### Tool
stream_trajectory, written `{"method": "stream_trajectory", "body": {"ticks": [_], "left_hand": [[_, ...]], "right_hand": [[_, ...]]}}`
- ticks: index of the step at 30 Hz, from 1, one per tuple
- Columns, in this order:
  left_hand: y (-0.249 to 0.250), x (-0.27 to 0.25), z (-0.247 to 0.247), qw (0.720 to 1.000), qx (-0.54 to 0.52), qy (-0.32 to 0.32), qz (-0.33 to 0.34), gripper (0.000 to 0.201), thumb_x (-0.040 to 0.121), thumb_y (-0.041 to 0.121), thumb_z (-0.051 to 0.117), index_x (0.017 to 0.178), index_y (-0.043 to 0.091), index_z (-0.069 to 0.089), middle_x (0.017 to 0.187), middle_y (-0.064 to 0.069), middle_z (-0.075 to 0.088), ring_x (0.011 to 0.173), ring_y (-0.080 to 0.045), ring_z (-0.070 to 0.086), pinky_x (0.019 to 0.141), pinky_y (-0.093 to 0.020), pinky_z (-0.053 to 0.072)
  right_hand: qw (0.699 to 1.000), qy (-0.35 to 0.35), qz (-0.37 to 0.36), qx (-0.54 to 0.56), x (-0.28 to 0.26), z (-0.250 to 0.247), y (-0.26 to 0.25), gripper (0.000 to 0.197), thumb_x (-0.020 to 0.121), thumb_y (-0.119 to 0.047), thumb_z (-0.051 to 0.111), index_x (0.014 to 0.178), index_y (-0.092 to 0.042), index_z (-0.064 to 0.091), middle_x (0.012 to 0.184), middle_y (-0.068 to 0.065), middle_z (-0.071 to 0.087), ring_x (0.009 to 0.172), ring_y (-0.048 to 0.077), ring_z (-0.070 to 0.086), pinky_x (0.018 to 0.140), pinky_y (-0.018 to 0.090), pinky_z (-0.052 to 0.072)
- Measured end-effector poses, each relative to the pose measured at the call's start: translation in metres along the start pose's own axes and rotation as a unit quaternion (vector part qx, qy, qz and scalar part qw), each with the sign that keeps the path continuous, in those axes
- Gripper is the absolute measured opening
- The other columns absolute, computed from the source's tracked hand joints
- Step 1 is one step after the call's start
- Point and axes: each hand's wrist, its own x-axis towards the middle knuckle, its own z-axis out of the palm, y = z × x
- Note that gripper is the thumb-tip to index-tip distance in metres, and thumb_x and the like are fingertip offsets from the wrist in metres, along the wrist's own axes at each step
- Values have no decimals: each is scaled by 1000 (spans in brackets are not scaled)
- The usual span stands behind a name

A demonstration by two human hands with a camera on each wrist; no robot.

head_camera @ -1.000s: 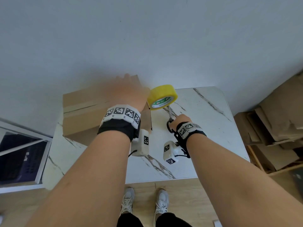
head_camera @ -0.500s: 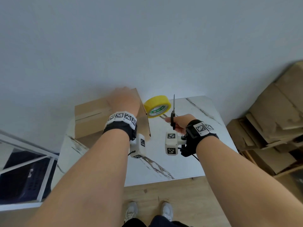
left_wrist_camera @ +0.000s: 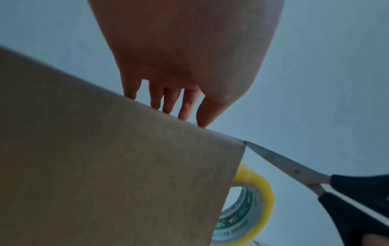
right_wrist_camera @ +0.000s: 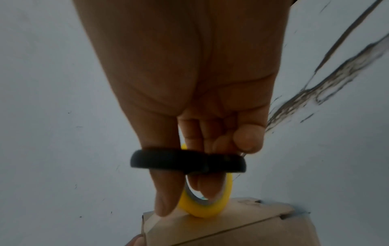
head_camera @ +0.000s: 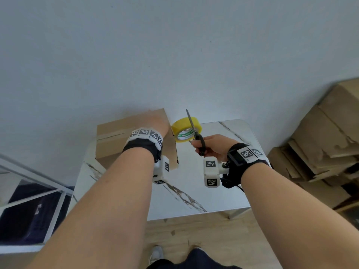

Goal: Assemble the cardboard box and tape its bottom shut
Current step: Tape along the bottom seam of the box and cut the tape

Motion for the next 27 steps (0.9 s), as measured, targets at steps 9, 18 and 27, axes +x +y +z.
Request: {"method": "stream_trajectory", "body": {"ticks": [9, 18, 27], "left_hand": [[-6, 2, 2, 999, 20, -50, 8, 52, 102, 35, 28, 150, 16, 22, 161, -8, 11, 148, -27, 10, 118, -52, 17], [-8, 3, -1, 998, 26, -54, 12, 49, 100, 37, 29, 144, 15, 34, 157, -7, 23, 145, -28, 21, 115, -50, 24], [-7, -2, -14, 999, 8, -25, 30, 38, 96, 34, 35, 119, 13, 57, 135, -8, 50, 122, -30, 50, 100, -42, 43]], "right_hand": [[996, -80, -19, 23, -19, 12, -6, 47, 92, -49, 55, 67, -11, 48, 62, 6, 51, 48, 14, 50, 50, 21, 45], [985, -135, 43, 100, -26, 0, -5, 45, 79, -53, 68, 65, -11, 58, 66, 7, 56, 53, 16, 49, 51, 22, 42], [993, -95, -20, 74, -2, 16, -8, 39, 88, -50, 61, 76, -13, 56, 65, 7, 58, 51, 17, 50, 54, 23, 47]]}}
